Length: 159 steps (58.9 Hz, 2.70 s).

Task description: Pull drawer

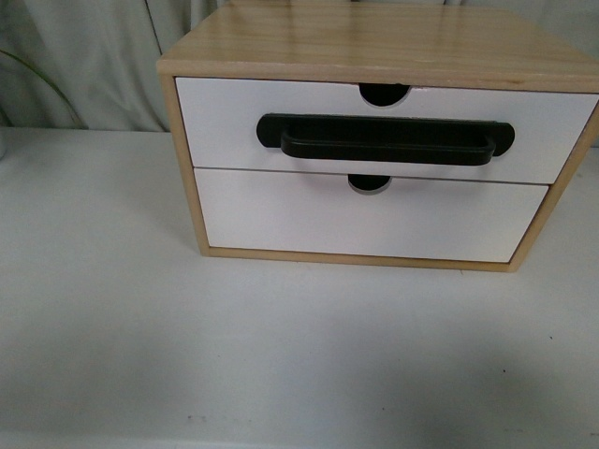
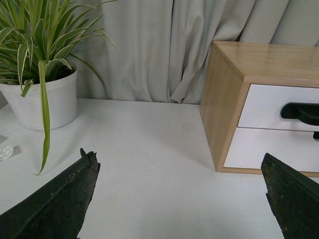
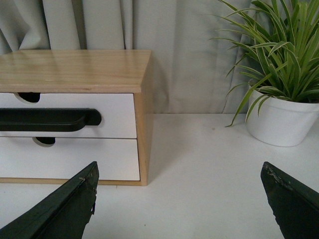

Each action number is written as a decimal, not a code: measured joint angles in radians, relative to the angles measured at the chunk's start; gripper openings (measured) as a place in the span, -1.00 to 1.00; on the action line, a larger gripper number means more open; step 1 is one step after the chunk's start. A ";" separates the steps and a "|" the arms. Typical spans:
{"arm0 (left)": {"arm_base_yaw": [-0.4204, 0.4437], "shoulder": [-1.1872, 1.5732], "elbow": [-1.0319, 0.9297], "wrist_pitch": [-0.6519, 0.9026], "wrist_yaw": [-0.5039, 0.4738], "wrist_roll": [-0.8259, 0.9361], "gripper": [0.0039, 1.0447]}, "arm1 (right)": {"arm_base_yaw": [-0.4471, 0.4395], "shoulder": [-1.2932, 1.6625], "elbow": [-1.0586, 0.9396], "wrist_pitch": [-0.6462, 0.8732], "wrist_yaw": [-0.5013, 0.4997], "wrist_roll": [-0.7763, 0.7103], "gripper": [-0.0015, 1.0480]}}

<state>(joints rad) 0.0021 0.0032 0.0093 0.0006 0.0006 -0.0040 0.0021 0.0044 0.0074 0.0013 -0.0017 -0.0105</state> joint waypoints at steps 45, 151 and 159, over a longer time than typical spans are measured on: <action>0.000 0.000 0.000 0.000 0.000 0.000 0.88 | 0.000 0.000 0.000 0.000 0.000 0.000 0.83; -0.411 1.617 1.033 -0.196 0.435 1.223 0.88 | 0.148 1.416 0.858 -0.253 -0.463 -1.007 0.83; -0.413 1.668 1.079 -0.208 0.417 1.231 0.88 | 0.173 1.461 0.896 -0.245 -0.468 -1.007 0.83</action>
<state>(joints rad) -0.4110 1.6714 1.0882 -0.2073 0.4175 1.2270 0.1749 1.4658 0.9031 -0.2440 -0.4694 -1.0172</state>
